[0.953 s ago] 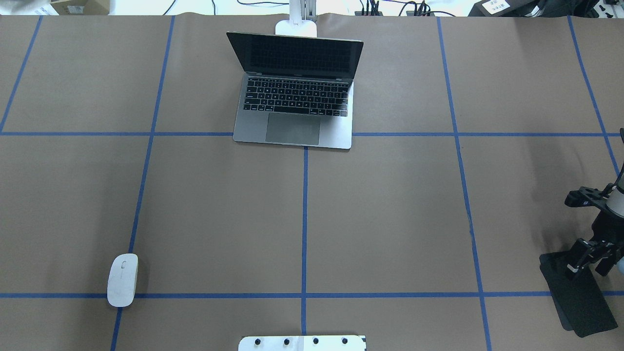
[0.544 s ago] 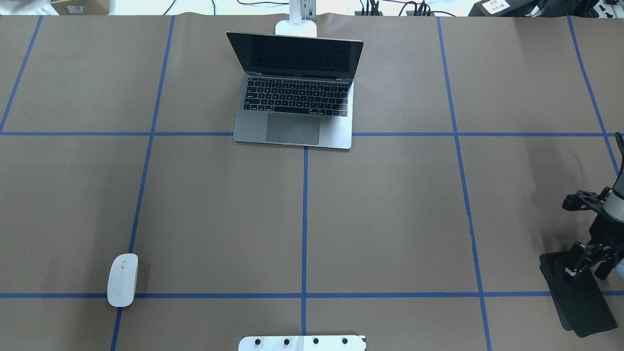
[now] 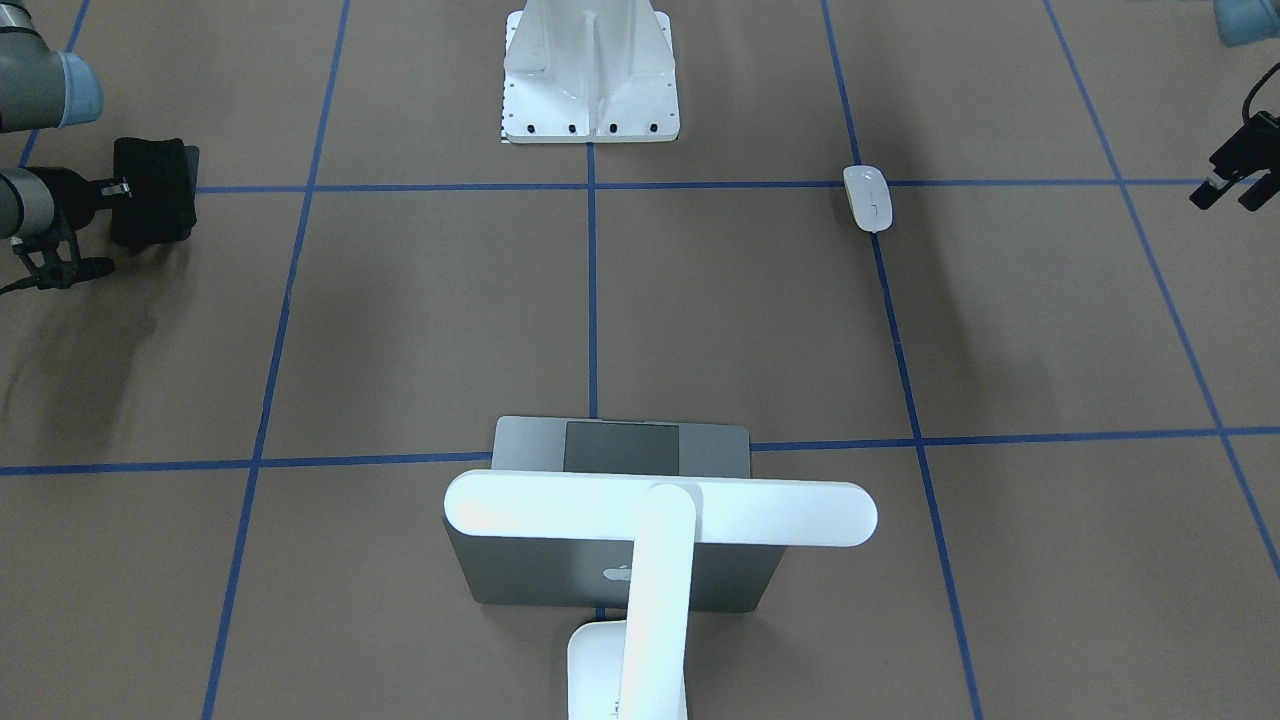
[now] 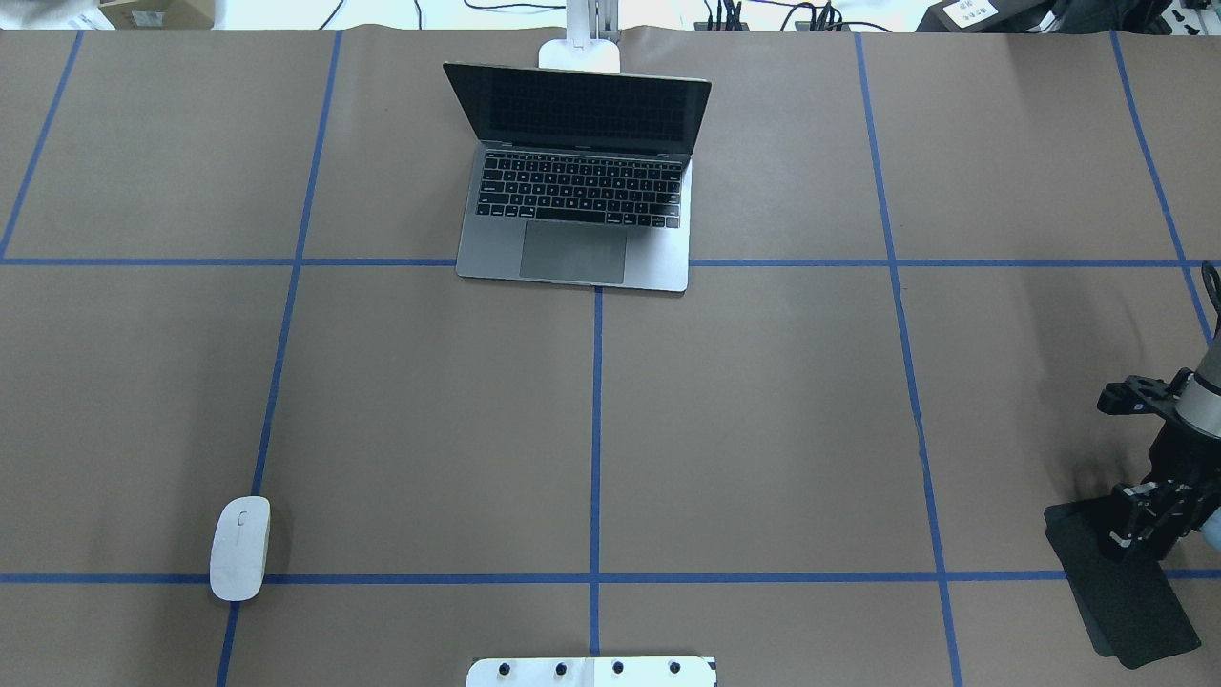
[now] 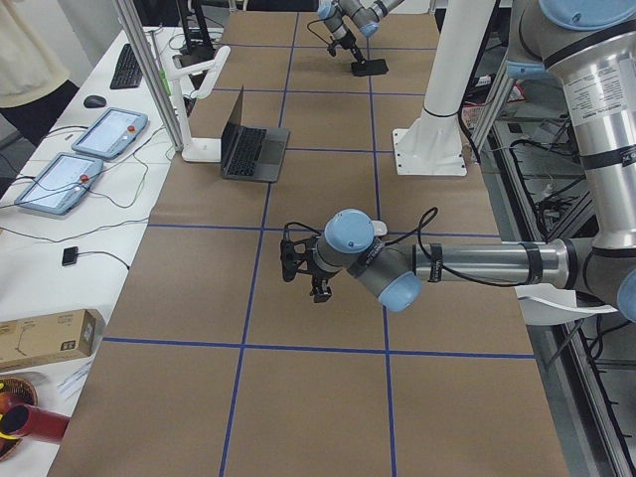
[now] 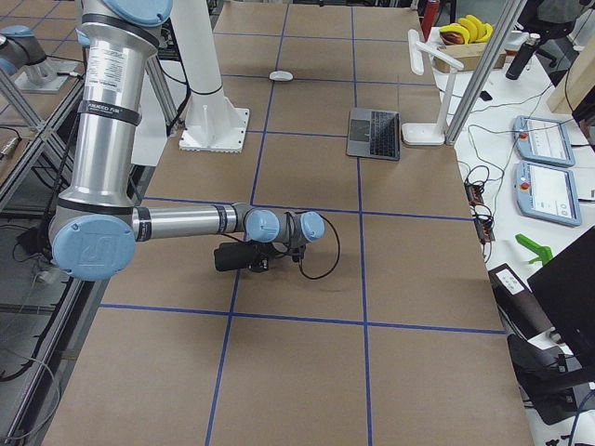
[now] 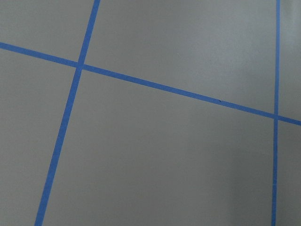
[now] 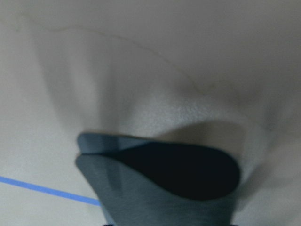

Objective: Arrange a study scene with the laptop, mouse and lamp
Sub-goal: 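Lower the right gripper onto the black mouse pad and pinch it, then lift the mouse pad with the right gripper and carry it beside the laptop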

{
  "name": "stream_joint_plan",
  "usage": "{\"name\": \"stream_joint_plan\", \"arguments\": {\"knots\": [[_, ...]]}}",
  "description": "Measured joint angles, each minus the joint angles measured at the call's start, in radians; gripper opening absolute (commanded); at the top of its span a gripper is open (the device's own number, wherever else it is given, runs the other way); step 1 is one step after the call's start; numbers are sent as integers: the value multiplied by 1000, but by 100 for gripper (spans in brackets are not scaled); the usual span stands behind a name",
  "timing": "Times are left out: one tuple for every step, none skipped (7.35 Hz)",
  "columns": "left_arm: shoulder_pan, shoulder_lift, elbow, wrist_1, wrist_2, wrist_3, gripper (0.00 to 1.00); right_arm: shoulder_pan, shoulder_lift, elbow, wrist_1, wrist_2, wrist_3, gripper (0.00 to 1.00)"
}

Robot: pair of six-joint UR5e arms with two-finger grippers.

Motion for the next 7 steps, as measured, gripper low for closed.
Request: {"name": "stream_joint_plan", "arguments": {"knots": [[0, -1, 0, 0, 0, 0, 93, 0, 0, 1, 1, -2, 0, 0], [-1, -3, 1, 0, -4, 0, 93, 0, 1, 4, 1, -3, -3, 0], [-6, -4, 2, 0, -13, 1, 93, 0, 3, 8, 1, -5, -4, 0], [-13, -4, 2, 0, -22, 1, 93, 0, 6, 13, 1, -8, -4, 0], [-18, -5, 2, 0, -28, 1, 93, 1, 8, 23, 1, -11, -3, 0], [-20, -5, 2, 0, -31, 2, 93, 3, 9, 44, -2, -13, -2, 0], [-20, -5, 3, 1, -35, 2, 93, 16, 9, 71, -7, -13, -1, 0]]}}
